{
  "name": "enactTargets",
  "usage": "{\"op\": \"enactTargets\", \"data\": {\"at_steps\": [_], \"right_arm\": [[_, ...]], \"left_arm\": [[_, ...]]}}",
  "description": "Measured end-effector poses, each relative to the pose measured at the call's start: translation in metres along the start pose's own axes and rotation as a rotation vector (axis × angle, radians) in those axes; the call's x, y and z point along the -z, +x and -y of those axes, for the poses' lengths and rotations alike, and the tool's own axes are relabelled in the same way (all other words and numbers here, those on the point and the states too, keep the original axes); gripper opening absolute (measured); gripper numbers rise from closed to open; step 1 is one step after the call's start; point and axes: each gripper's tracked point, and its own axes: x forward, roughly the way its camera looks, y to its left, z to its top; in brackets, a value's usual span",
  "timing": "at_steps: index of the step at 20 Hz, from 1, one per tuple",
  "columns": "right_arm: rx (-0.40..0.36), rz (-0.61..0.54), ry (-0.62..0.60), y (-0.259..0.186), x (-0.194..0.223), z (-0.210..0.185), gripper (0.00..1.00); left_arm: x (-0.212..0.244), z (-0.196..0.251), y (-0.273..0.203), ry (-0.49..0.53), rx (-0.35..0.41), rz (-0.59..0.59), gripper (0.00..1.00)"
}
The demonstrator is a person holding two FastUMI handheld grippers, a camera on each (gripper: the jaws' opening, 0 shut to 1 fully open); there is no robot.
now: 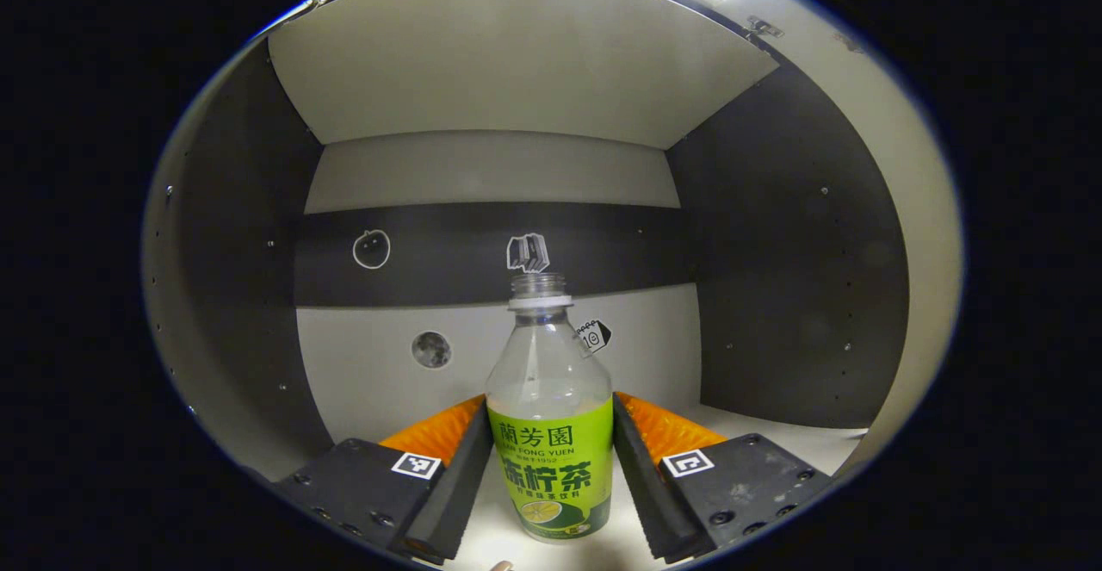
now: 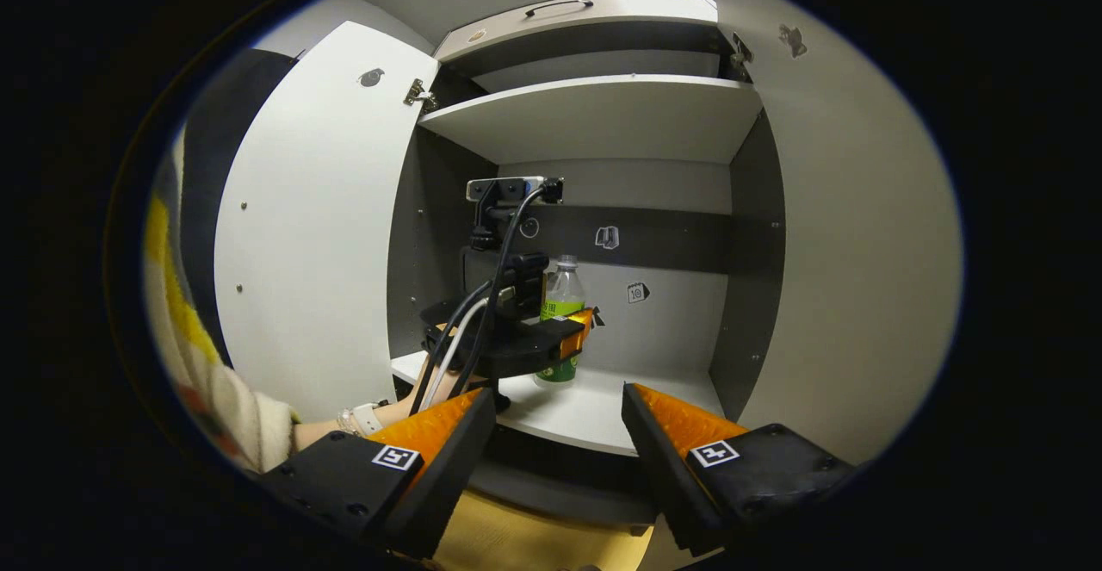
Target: Grasp the bottle in the cabinet with the left hand and place it on the coaster, then close the right door with the right hand and the left door with the left hand.
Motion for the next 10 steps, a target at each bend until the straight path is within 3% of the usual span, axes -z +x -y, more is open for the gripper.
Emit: {"op": "enactTargets", "data": {"at_steps": [10], "right_arm": [[0.086, 0.044, -0.013, -0.037, -0.019, 0.007, 0.98]], "left_arm": [[-0.057, 0.003, -0.092, -0.060, 0.021, 0.061, 0.79]]}}
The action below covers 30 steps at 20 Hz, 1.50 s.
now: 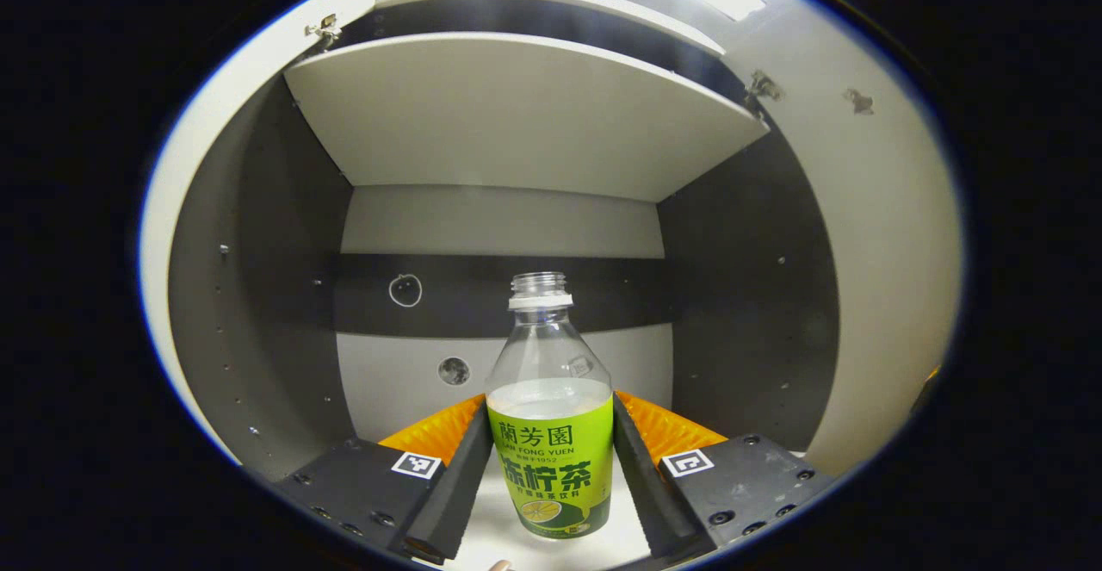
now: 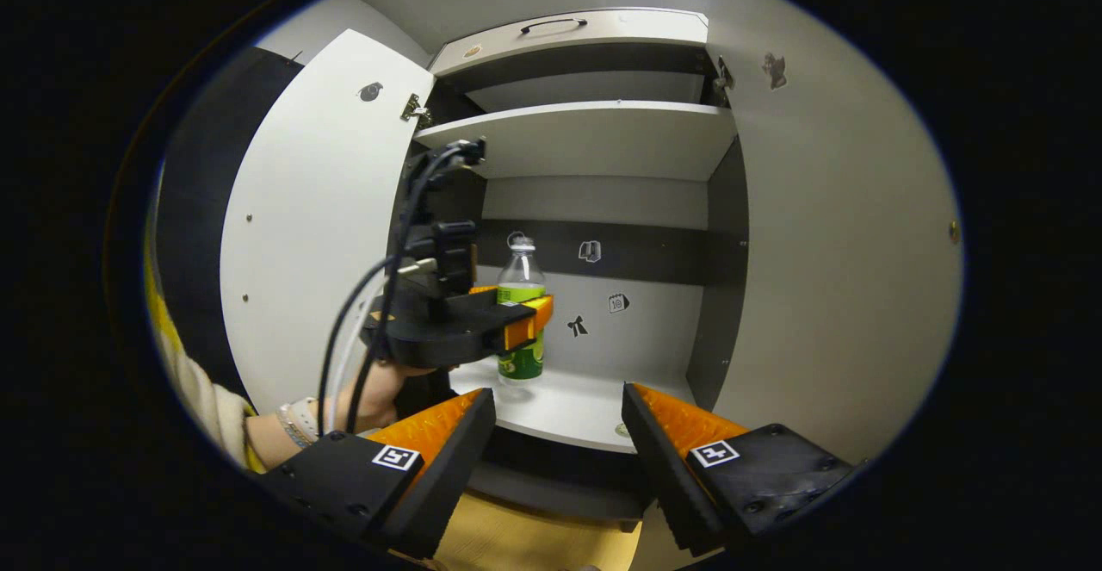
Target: Grasp the bottle in the cabinet with the left hand and place it on the coaster, then close the right door with the right hand and the left door with the left hand.
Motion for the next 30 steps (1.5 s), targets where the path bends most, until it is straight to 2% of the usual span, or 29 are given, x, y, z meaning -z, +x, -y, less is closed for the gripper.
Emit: {"op": "enactTargets", "data": {"at_steps": [6, 10, 16, 23, 27, 30], "right_arm": [[0.078, 0.008, -0.014, -0.047, -0.012, -0.008, 0.98], [0.117, 0.016, -0.022, -0.083, -0.022, -0.023, 0.98], [0.173, 0.029, -0.065, -0.122, -0.029, -0.038, 0.98], [0.170, 0.067, -0.060, -0.135, -0.040, -0.030, 0.98], [0.134, 0.062, -0.068, -0.135, -0.033, -0.023, 0.98], [0.107, 0.063, -0.063, -0.137, -0.023, -0.021, 0.98]], "left_arm": [[-0.021, -0.003, -0.083, 0.015, -0.016, -0.008, 0.78], [-0.025, 0.002, -0.134, -0.033, 0.007, -0.024, 0.78], [-0.016, 0.014, -0.194, -0.037, 0.054, -0.049, 0.78], [0.022, 0.043, -0.253, -0.045, 0.068, -0.078, 0.79], [0.049, 0.059, -0.283, 0.005, 0.038, -0.097, 0.79], [0.074, 0.078, -0.308, -0.016, 0.033, -0.109, 0.78]]}}
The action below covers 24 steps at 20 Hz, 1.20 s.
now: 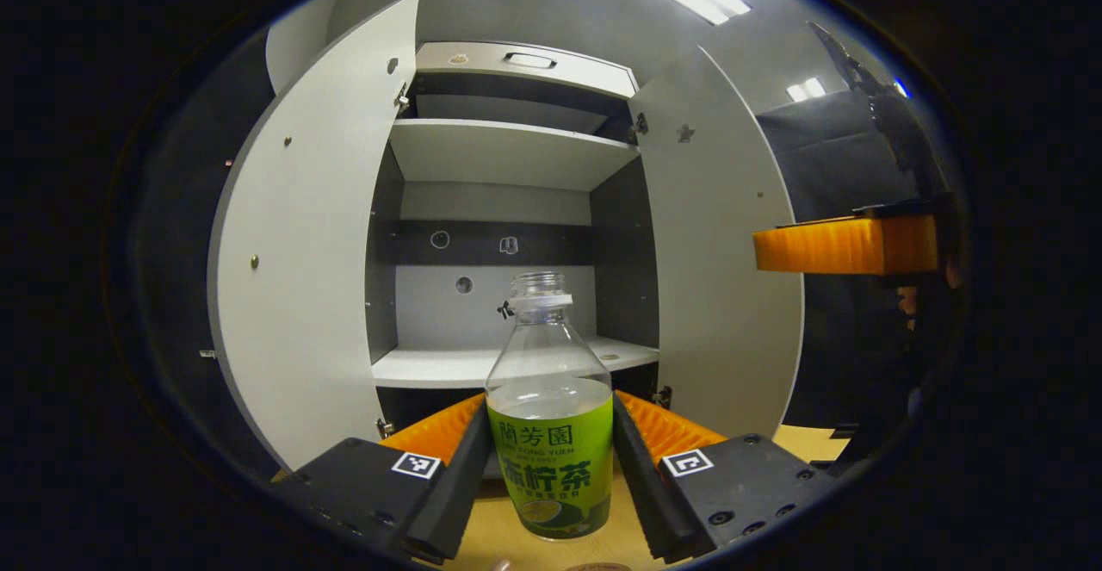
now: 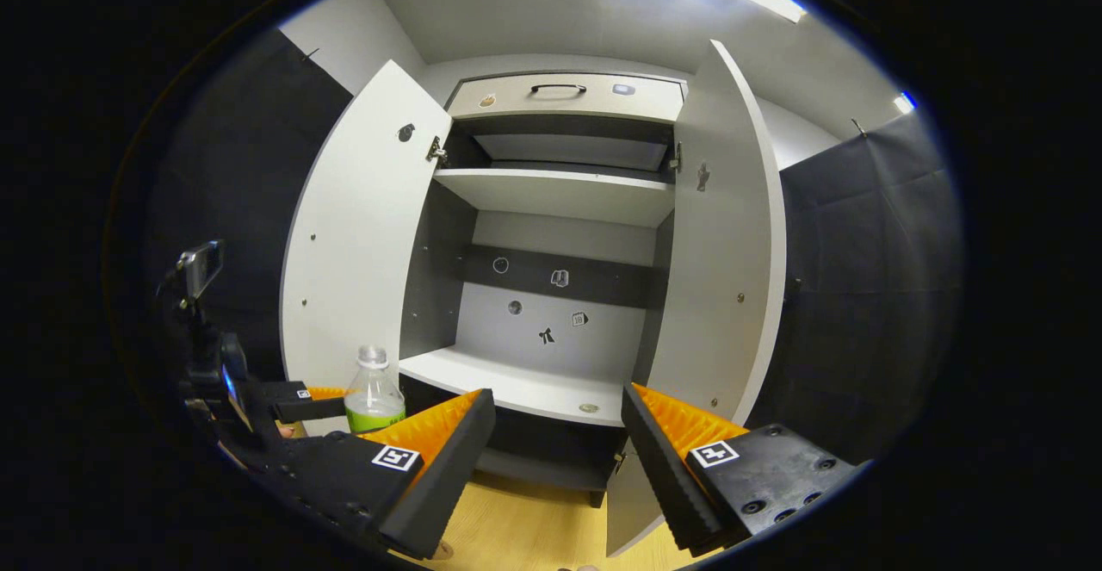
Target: Grasp the bottle in the cabinet with the left hand and place it on the coaster, then close the right door with the right hand and the left door with the left hand.
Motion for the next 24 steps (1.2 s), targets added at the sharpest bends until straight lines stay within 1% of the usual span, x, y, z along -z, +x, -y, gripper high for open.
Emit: {"op": "enactTargets", "data": {"at_steps": [2, 6, 10, 13, 14, 15, 17, 20, 24], "right_arm": [[-0.011, 0.000, 0.001, -0.005, 0.011, 0.002, 0.98], [-0.034, -0.025, 0.018, -0.011, 0.044, 0.003, 0.98], [-0.039, -0.057, 0.021, -0.014, 0.080, 0.004, 0.98], [-0.044, -0.106, 0.029, -0.017, 0.111, 0.001, 0.98], [-0.048, -0.120, 0.034, -0.018, 0.120, 0.000, 0.95], [-0.054, -0.135, 0.039, -0.018, 0.130, -0.002, 0.98], [-0.064, -0.160, 0.037, -0.016, 0.146, -0.004, 0.98], [-0.076, -0.206, 0.003, -0.015, 0.172, -0.005, 0.98], [-0.082, -0.202, 0.008, -0.013, 0.186, -0.008, 0.98]], "left_arm": [[0.019, 0.011, -0.015, -0.011, -0.005, -0.014, 0.78], [0.058, 0.025, -0.032, 0.024, -0.030, -0.028, 0.78], [0.095, 0.038, -0.039, -0.010, -0.027, -0.029, 0.78], [0.123, 0.037, -0.038, 0.010, -0.053, -0.038, 0.78], [0.134, 0.036, -0.037, 0.014, -0.061, -0.045, 0.78], [0.145, 0.036, -0.036, 0.011, -0.061, -0.051, 0.78], [0.158, 0.038, -0.035, 0.007, -0.056, -0.046, 0.79], [0.171, 0.037, -0.032, 0.036, -0.049, -0.042, 0.78], [0.186, 0.039, -0.038, 0.025, -0.030, -0.045, 0.78]]}}
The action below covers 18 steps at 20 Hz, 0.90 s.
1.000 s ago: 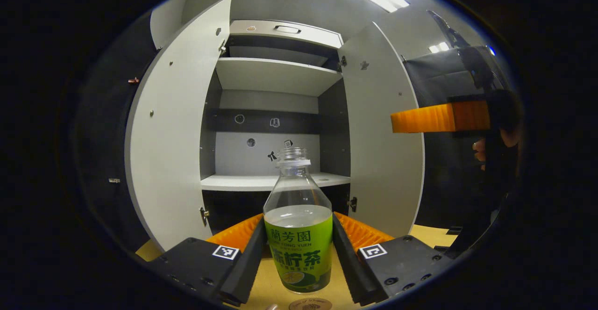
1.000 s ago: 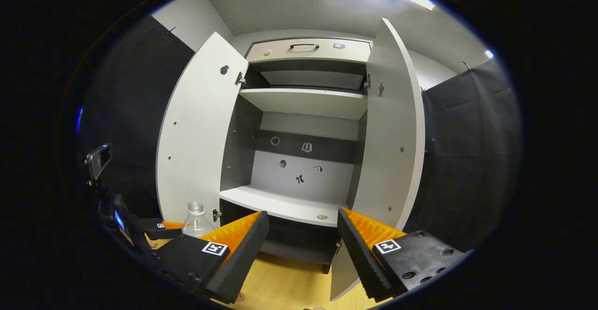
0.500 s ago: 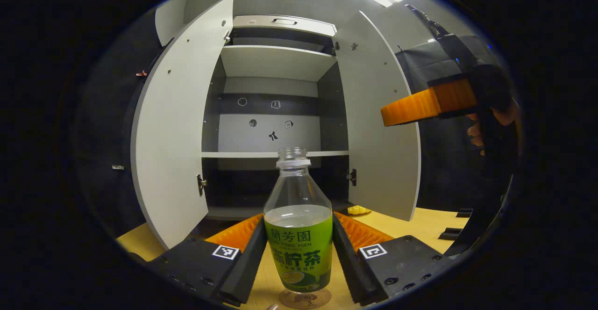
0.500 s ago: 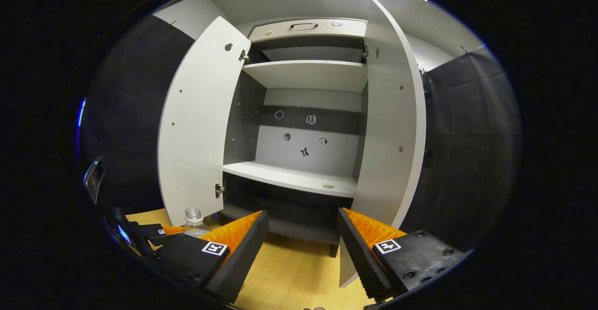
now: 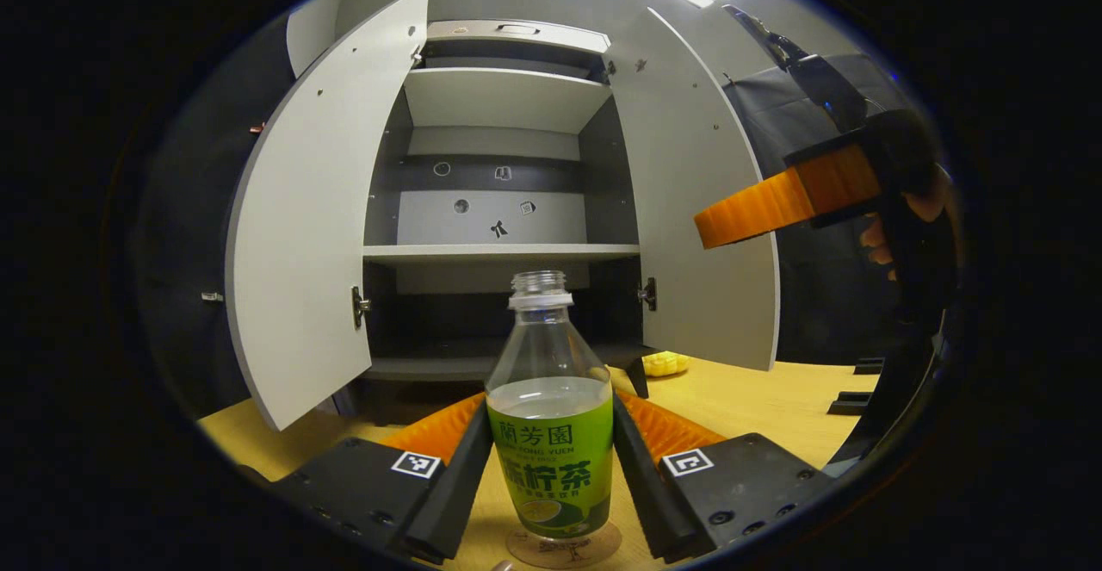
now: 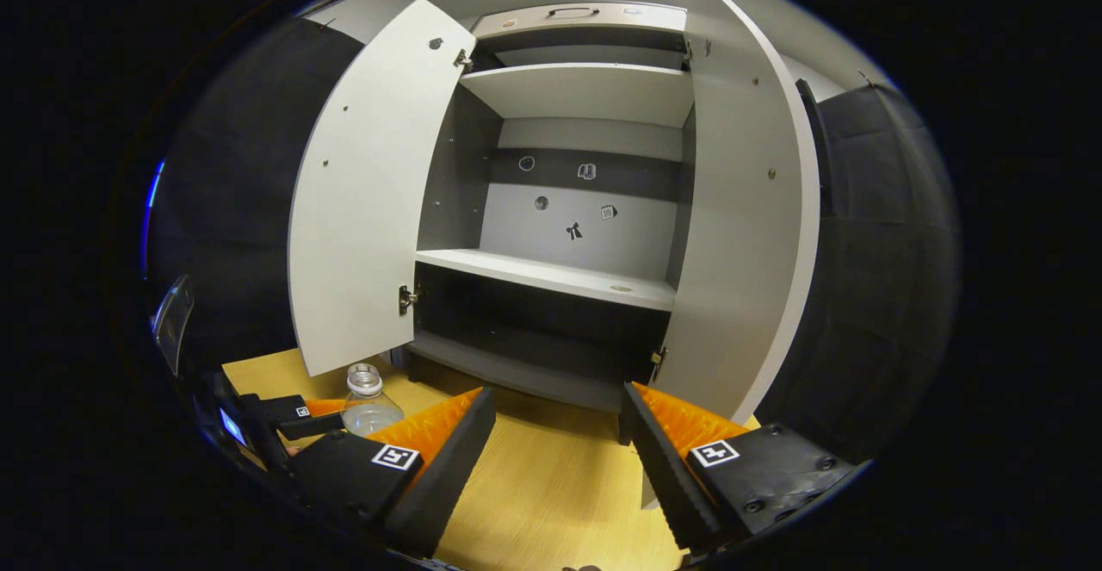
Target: Grasp the bottle in the cabinet with the left hand and place it on the coaster, then close the right door with the right hand and the left door with the left hand.
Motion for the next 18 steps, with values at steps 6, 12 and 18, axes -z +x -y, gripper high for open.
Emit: {"op": "enactTargets", "data": {"at_steps": [6, 12, 18], "right_arm": [[-0.009, -0.010, -0.005, 0.004, 0.018, -0.002, 0.98], [-0.025, -0.049, 0.013, 0.004, 0.042, -0.008, 0.98], [-0.032, -0.066, 0.005, 0.000, 0.045, -0.007, 0.98]], "left_arm": [[0.025, -0.003, -0.004, -0.006, -0.006, -0.016, 0.78], [0.039, -0.003, -0.008, 0.015, -0.008, -0.020, 0.78], [0.041, 0.001, -0.007, 0.025, -0.005, -0.008, 0.80]]}}
